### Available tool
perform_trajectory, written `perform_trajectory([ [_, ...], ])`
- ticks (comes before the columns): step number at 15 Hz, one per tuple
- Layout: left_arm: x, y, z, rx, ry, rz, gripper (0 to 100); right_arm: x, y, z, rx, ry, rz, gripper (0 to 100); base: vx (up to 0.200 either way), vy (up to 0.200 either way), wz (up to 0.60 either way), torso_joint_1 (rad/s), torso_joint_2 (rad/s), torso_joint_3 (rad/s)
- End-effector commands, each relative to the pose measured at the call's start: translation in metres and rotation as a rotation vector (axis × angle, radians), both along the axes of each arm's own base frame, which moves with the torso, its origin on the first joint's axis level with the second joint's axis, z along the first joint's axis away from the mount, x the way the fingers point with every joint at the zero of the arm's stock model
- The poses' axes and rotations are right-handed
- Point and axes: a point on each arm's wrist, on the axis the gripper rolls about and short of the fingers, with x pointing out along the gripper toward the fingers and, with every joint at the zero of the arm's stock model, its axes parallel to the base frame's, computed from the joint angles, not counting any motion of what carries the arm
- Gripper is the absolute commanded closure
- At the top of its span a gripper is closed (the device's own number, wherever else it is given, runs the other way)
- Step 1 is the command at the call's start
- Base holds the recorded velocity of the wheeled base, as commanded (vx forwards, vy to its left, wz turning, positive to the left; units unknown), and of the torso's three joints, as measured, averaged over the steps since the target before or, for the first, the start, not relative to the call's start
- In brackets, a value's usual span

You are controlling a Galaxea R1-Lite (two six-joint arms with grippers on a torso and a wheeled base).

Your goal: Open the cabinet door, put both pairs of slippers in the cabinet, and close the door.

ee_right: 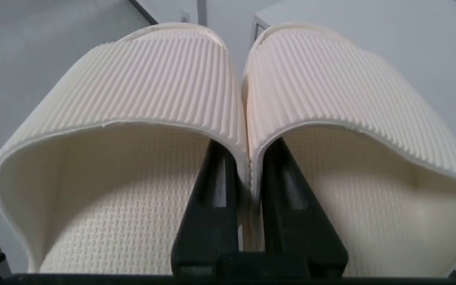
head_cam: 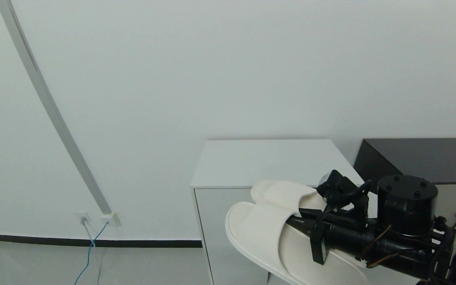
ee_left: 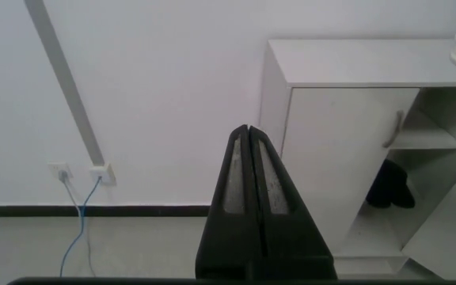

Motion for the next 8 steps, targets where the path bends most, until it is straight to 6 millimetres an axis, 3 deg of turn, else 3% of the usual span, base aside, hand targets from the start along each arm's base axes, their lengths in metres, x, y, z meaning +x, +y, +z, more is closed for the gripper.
perform_trajectory([
  [1,0.0001,0.0,0.0,0.0,0.001,0.001,100,-0.0006,0.0,-0.0008,-0.002,0.002,0.002,100,0.0,-0.2,0.0,0.007,0.01,-0.002],
  [6,0.0001,0.0,0.0,0.0,0.001,0.001,100,-0.0005,0.0001,-0.0026,-0.006,0.007,0.002,100,0.0,-0.2,0.0,0.006,0.0,0.001],
  [8,0.0001,0.0,0.0,0.0,0.001,0.001,100,0.0003,-0.0009,-0.0034,-0.008,0.01,-0.001,100,0.0,0.0,0.0,0.0,0.0,0.0],
])
